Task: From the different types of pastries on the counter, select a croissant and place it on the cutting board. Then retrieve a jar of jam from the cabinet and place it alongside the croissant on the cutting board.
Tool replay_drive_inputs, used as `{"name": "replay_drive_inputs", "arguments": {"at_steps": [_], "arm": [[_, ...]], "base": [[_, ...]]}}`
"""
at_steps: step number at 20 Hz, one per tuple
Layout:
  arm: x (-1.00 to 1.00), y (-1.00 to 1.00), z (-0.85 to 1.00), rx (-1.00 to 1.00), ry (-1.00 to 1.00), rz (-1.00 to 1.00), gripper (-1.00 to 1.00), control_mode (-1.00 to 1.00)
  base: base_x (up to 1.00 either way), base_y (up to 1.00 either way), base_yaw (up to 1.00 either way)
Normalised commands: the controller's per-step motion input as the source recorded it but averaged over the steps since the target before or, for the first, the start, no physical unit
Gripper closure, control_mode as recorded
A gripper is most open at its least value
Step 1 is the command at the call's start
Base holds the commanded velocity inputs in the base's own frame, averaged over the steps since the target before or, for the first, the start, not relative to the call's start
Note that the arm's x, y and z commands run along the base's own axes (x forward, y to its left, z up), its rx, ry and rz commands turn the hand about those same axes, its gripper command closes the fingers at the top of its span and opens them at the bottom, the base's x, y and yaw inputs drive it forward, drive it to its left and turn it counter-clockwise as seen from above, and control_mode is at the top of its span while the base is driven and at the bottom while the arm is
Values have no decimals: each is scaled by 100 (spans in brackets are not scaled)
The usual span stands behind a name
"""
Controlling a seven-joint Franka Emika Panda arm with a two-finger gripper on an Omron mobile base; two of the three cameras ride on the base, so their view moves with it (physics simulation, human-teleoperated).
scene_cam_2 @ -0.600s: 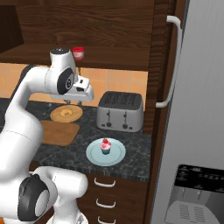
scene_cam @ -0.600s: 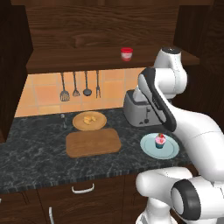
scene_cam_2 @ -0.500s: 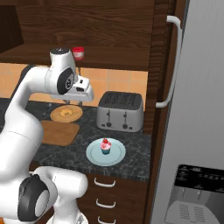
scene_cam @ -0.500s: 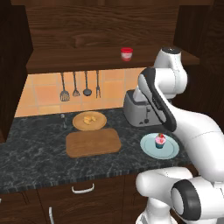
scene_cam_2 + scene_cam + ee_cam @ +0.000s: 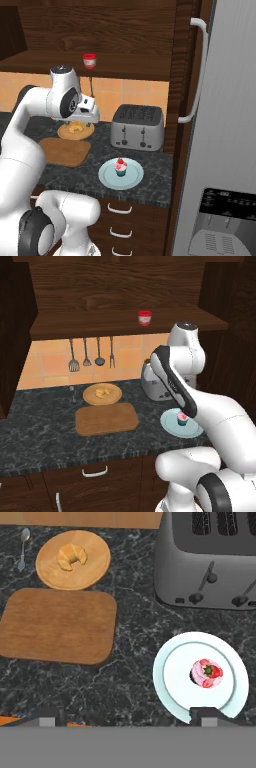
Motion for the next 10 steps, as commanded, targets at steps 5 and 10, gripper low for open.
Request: {"name": "replay_drive_inputs", "arguments": {"at_steps": [5, 10], "arm": [[0, 88, -20, 0, -13, -16, -100, -100], [13, 84, -9, 0, -7, -17, -100, -100]], "base": [[0, 0, 0], [0, 0, 0]]}}
